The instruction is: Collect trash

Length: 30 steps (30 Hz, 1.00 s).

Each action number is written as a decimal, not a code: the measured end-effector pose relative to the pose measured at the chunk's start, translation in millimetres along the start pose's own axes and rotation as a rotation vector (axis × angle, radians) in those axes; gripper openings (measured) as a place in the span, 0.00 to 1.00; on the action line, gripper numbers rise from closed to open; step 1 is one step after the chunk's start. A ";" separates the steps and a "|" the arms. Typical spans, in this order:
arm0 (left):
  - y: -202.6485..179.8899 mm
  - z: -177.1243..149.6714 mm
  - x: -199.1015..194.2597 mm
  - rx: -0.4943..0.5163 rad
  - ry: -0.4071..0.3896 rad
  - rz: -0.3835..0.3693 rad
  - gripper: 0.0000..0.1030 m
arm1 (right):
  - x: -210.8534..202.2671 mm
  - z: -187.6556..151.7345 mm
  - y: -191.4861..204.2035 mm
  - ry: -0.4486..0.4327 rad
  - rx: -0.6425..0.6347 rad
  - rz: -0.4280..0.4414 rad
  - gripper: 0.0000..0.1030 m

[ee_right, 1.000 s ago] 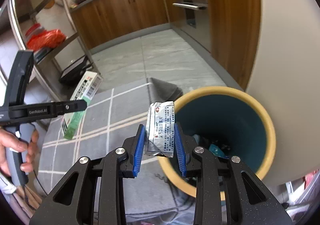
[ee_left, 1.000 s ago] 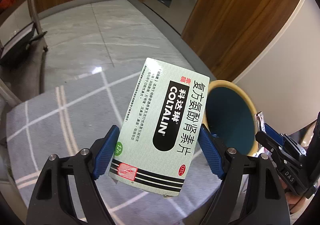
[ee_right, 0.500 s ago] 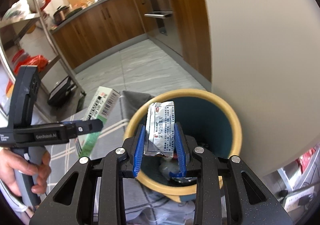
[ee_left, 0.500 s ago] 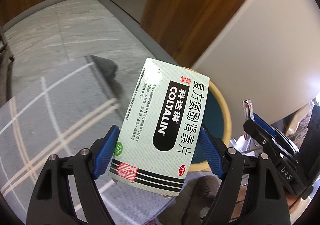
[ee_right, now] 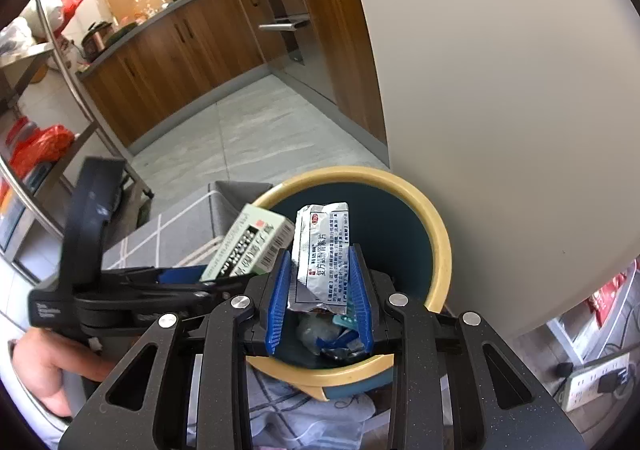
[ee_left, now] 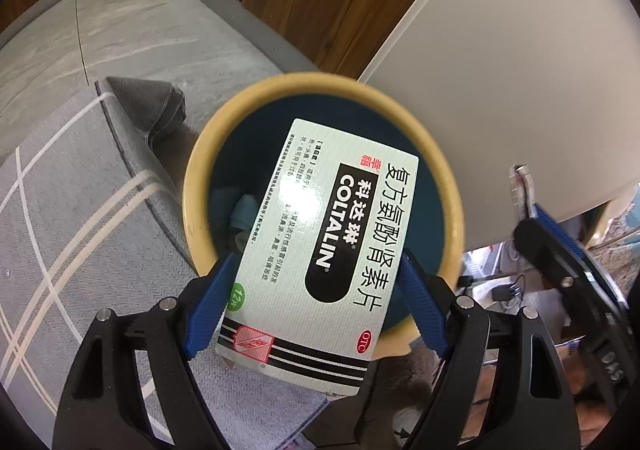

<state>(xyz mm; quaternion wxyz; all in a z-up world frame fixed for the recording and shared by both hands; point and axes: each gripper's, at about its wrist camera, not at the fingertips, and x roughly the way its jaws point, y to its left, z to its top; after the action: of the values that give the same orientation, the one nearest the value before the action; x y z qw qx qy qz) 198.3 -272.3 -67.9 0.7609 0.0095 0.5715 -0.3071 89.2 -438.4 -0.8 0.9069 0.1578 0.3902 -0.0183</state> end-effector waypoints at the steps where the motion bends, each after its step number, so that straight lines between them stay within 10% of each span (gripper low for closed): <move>1: 0.3 -0.3 4.0 0.005 0.010 0.013 0.77 | 1.1 -0.1 0.0 0.003 0.002 -0.001 0.30; 18: 23.1 0.3 -40.5 -0.063 -0.126 0.080 0.93 | 35.0 -2.8 3.4 0.099 -0.009 -0.037 0.32; 30: 12.6 -11.6 -84.0 -0.053 -0.280 0.162 0.94 | 18.5 0.7 12.2 0.053 -0.036 0.000 0.63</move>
<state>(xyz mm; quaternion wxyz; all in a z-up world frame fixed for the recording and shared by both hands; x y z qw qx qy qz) 181.0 -219.4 -2.6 0.8553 -0.0074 0.4652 -0.2279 104.4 -425.3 -10.2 0.8989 0.1418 0.4144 -0.0070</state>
